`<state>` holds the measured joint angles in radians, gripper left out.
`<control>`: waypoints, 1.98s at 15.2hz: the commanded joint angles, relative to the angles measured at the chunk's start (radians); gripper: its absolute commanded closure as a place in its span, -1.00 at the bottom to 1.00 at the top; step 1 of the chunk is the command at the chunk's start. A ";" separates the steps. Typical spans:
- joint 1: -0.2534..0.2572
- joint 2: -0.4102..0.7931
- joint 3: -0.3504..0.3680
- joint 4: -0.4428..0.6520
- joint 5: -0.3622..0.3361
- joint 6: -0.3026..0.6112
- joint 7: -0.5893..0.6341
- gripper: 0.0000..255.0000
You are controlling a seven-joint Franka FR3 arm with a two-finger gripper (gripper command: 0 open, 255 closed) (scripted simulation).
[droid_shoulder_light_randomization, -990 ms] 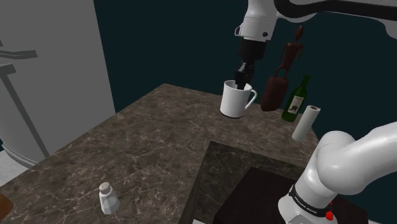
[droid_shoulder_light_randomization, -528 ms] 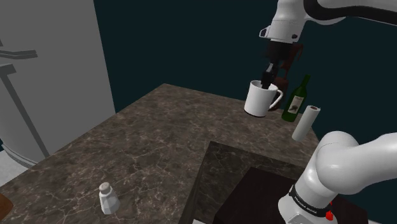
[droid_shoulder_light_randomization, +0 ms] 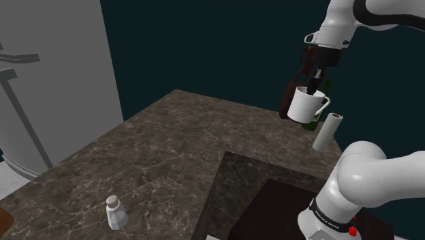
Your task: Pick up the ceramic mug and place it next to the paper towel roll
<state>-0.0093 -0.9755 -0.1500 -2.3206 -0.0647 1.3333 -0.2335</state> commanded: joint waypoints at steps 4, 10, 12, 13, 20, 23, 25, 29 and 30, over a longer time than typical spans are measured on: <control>-0.031 -0.082 -0.100 -0.009 -0.101 -0.066 -0.104 1.00; -0.059 -0.140 -0.226 0.023 -0.234 -0.134 -0.237 1.00; -0.065 -0.151 -0.268 0.042 -0.280 -0.153 -0.282 1.00; -0.067 -0.156 -0.289 0.053 -0.303 -0.163 -0.305 1.00; -0.066 -0.165 -0.436 0.157 -0.464 -0.213 -0.471 1.00; -0.062 -0.169 -0.484 0.181 -0.515 -0.216 -0.520 1.00; -0.069 -0.186 -0.492 0.148 -0.525 -0.200 -0.516 1.00; -0.081 -0.220 -0.512 0.085 -0.545 -0.168 -0.510 1.00; -0.084 -0.228 -0.517 0.070 -0.551 -0.161 -0.508 1.00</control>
<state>-0.0899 -1.1936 -0.6623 -2.2328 -0.6103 1.1640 -0.7441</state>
